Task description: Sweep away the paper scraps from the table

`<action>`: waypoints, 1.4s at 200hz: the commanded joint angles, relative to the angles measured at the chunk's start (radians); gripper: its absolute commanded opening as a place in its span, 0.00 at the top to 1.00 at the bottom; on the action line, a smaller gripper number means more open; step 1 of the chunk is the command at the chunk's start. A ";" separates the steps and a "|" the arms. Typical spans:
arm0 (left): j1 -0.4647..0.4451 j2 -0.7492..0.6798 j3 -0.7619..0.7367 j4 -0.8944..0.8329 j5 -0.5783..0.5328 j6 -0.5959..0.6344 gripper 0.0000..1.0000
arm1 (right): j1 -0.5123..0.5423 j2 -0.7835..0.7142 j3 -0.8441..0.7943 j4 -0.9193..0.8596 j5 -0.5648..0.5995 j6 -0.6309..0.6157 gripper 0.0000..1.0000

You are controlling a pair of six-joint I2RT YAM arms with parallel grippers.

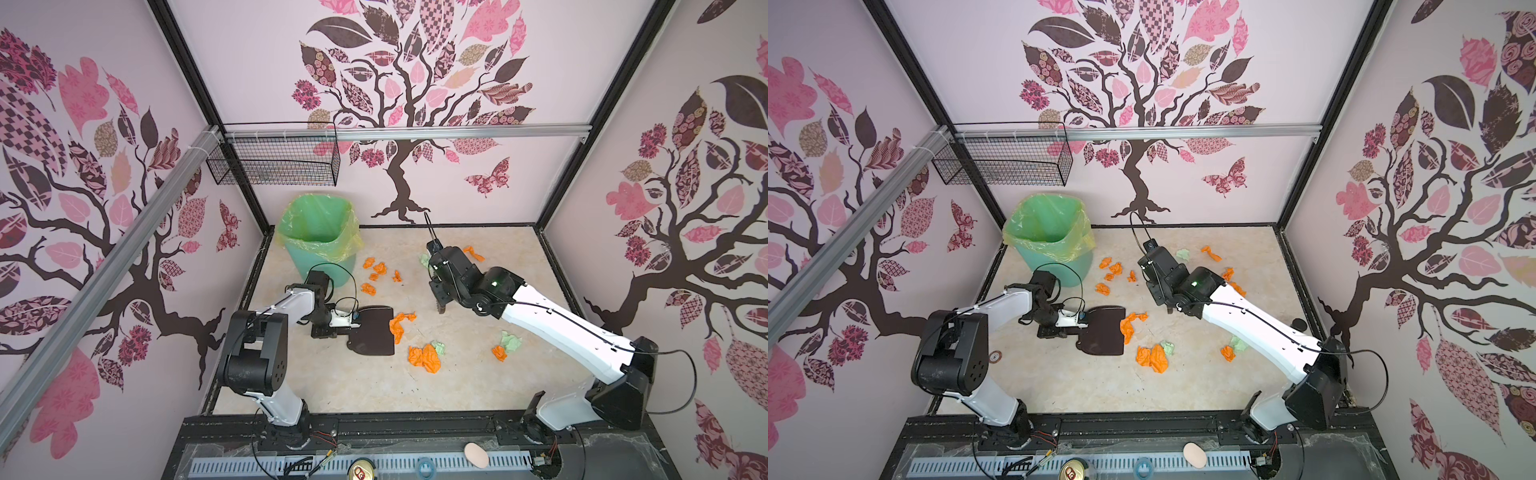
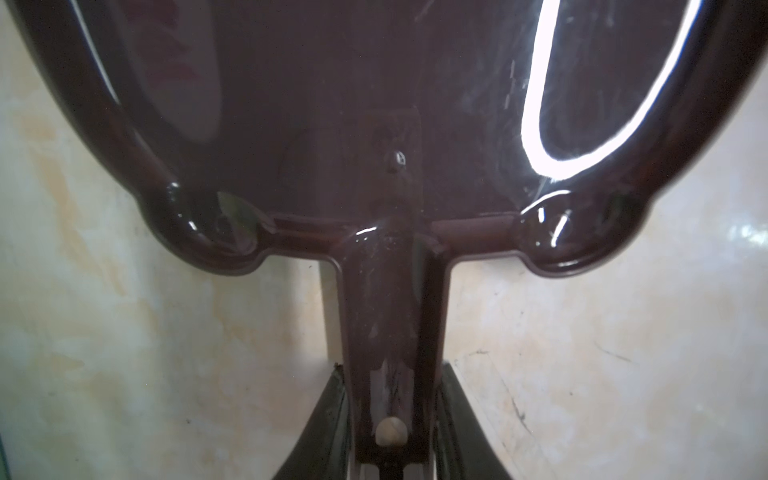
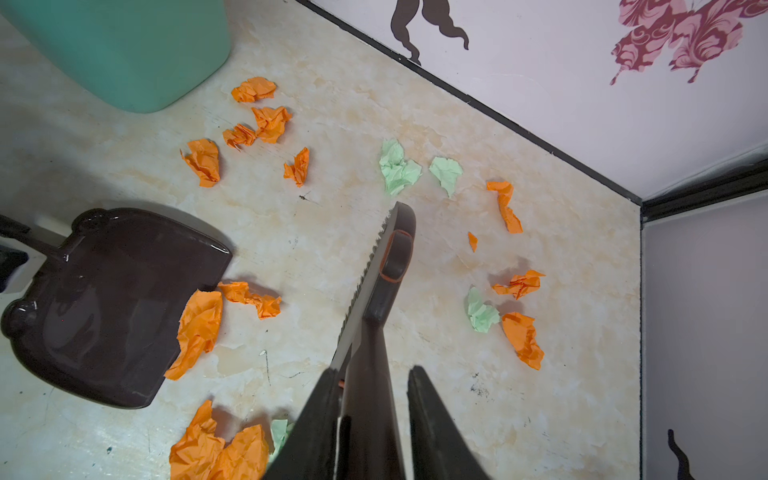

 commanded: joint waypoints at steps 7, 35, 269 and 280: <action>0.024 -0.047 -0.042 -0.050 0.044 -0.054 0.83 | 0.004 -0.051 -0.012 0.010 0.001 0.049 0.96; 0.072 -0.142 -0.041 -0.141 0.098 -0.090 0.84 | -0.019 -0.063 -0.010 0.013 -0.009 0.116 0.98; 0.343 -0.404 -0.192 -0.354 0.149 0.071 0.89 | -0.169 0.681 0.579 0.396 -0.484 0.526 1.00; 0.343 -0.405 -0.193 -0.350 0.155 0.071 0.88 | -0.170 0.684 0.553 0.416 -0.484 0.522 1.00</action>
